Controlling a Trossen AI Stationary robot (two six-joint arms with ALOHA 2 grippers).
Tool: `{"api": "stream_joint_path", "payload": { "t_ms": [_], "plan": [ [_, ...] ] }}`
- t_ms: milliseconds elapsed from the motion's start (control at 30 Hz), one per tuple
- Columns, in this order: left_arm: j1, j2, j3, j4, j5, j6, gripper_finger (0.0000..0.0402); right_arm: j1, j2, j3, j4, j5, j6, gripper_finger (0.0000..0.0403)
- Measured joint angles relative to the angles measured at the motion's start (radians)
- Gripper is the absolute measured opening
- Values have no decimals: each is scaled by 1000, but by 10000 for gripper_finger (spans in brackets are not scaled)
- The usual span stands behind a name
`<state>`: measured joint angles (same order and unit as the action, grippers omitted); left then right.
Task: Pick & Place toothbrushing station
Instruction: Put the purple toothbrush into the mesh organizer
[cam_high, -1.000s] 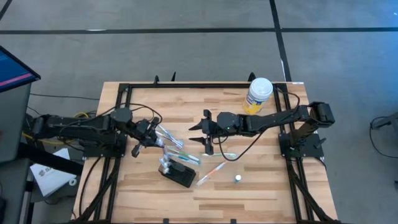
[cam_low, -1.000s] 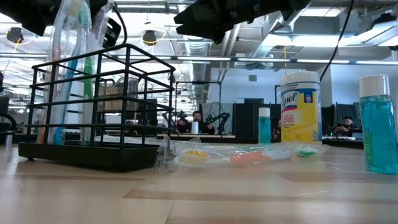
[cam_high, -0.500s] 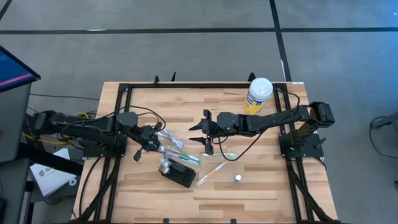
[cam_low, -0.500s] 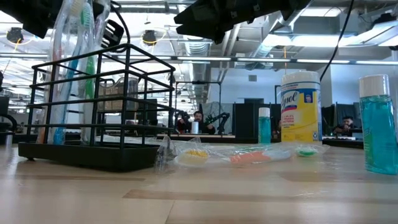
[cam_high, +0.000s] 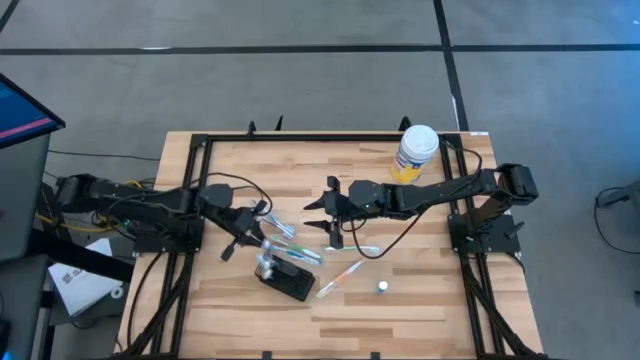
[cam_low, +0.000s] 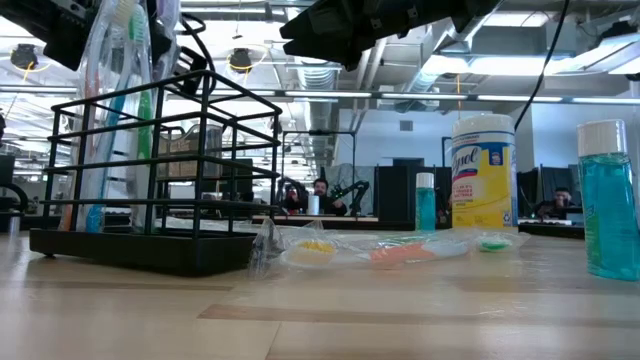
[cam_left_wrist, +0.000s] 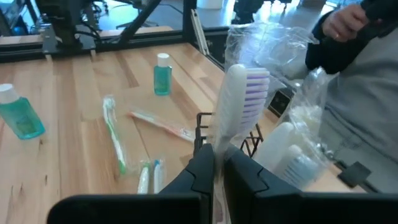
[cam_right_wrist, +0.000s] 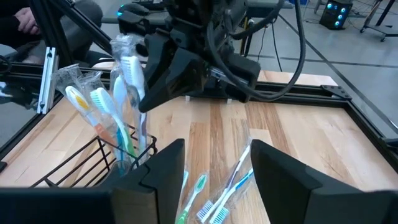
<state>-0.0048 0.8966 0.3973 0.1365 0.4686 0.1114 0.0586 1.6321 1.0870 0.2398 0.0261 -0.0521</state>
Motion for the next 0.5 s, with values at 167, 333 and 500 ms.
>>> {"api": "stream_joint_path", "payload": {
  "t_ms": [167,333,500],
  "plan": [
    [-14,10,0,1,0,35,9,0,0,0,-1,0,0,173],
    [-16,10,0,2,0,47,10,0,0,0,-2,0,0,173],
    [-16,10,0,2,0,63,9,0,0,0,-2,0,0,171]
  ]
}}
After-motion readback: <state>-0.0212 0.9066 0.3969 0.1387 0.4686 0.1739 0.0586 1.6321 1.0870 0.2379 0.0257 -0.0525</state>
